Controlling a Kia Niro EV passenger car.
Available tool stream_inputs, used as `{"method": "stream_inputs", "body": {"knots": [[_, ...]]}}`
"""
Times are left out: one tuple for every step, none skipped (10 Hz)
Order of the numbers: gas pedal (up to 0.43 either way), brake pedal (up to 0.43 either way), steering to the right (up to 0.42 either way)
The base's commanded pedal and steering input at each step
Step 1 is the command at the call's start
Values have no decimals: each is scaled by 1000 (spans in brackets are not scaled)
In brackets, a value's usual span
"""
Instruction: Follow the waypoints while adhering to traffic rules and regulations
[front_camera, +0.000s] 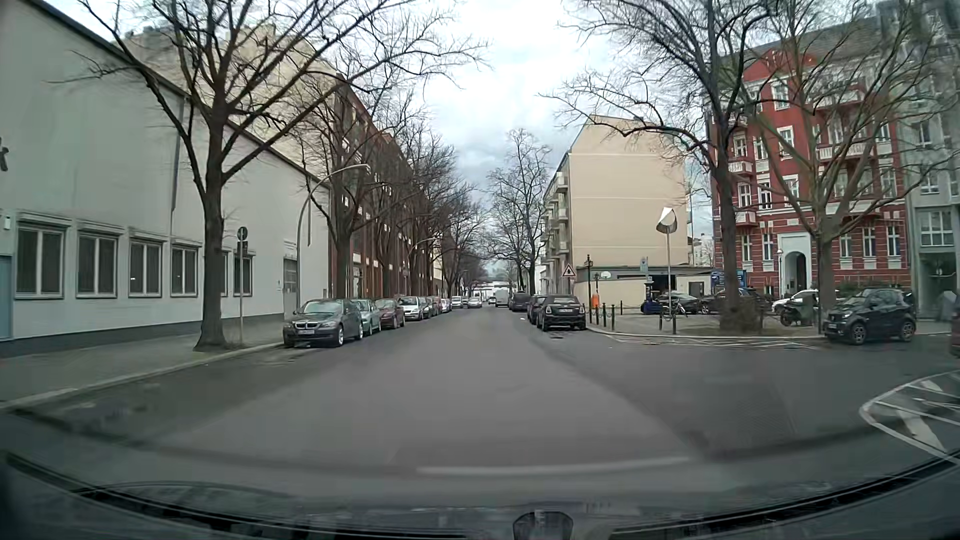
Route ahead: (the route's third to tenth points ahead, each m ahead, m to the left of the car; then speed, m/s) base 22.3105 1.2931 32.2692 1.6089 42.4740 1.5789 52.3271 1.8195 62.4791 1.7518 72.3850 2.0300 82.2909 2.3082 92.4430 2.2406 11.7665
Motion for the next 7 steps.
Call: {"method": "stream_inputs", "body": {"knots": [[0,12,0],[0,12,0],[0,12,0],[0,12,0],[0,12,0],[0,12,0],[0,12,-1]]}}
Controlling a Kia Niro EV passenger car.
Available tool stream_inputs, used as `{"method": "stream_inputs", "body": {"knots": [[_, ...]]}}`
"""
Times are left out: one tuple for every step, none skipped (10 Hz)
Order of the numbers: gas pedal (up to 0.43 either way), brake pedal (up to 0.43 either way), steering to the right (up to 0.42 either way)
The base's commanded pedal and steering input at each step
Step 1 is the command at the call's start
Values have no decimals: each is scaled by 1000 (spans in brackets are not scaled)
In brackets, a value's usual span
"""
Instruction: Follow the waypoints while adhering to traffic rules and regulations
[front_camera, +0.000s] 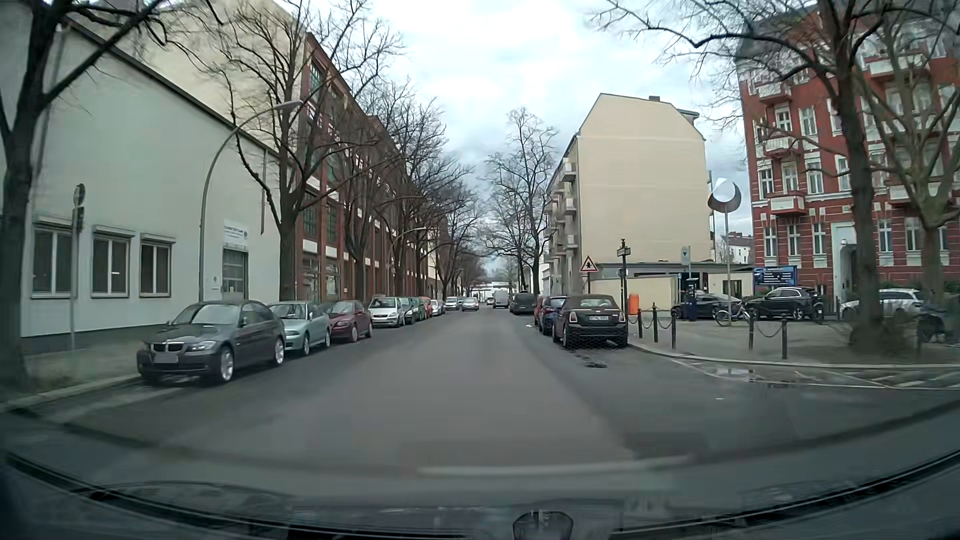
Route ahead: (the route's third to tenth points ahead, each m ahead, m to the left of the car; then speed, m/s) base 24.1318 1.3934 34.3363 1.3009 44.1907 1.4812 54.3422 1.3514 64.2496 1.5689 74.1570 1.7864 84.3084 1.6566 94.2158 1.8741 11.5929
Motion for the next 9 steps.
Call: {"method": "stream_inputs", "body": {"knots": [[0,12,-3],[0,12,-3],[0,12,-3],[0,12,-3],[0,12,-3],[0,12,-3],[0,12,-2],[0,12,-2],[0,12,-2]]}}
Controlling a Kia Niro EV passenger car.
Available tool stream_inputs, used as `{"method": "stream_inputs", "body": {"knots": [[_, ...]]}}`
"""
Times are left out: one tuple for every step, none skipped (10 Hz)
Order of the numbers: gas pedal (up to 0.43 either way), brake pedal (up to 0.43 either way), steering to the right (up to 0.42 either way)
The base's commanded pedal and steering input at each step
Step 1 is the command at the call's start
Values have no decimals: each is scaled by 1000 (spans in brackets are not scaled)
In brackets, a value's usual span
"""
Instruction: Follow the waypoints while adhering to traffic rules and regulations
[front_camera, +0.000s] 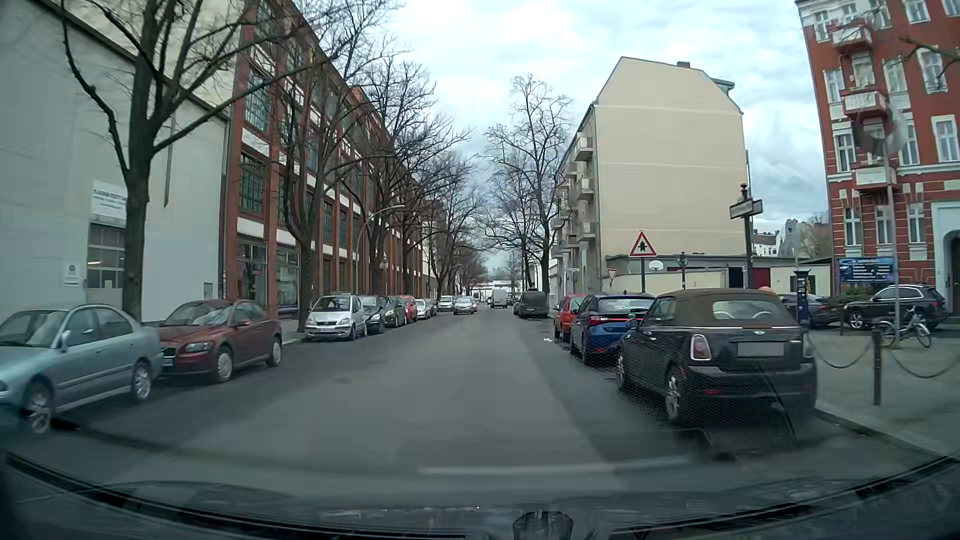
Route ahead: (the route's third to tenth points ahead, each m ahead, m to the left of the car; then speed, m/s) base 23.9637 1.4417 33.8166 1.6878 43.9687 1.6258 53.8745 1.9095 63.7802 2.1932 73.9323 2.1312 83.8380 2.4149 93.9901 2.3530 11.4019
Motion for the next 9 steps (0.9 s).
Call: {"method": "stream_inputs", "body": {"knots": [[0,12,-1],[0,12,2],[0,12,3],[0,12,3],[0,12,3],[0,12,5],[0,12,5],[0,12,5],[0,12,5]]}}
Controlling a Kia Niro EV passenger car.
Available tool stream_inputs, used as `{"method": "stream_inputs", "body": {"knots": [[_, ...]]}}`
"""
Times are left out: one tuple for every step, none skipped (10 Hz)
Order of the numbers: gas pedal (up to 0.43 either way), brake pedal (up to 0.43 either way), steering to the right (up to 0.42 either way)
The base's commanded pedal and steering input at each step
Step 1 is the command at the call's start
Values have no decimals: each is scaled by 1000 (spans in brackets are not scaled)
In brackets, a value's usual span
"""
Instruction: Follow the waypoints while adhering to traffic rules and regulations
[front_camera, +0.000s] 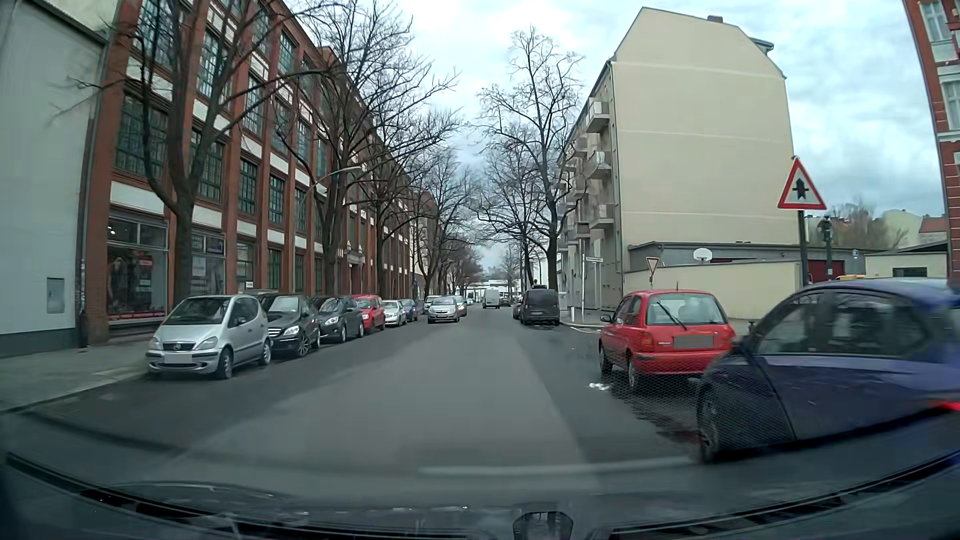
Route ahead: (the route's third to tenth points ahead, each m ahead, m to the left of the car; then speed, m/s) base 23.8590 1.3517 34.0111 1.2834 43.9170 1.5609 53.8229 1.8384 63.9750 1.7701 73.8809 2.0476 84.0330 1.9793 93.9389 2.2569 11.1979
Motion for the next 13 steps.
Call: {"method": "stream_inputs", "body": {"knots": [[0,12,4],[0,12,4],[0,12,1],[0,12,-2],[0,12,-2],[0,12,-3],[0,12,-2],[0,12,-3],[20,12,-6],[39,12,-7],[59,12,-7],[59,12,-7],[59,12,-7]]}}
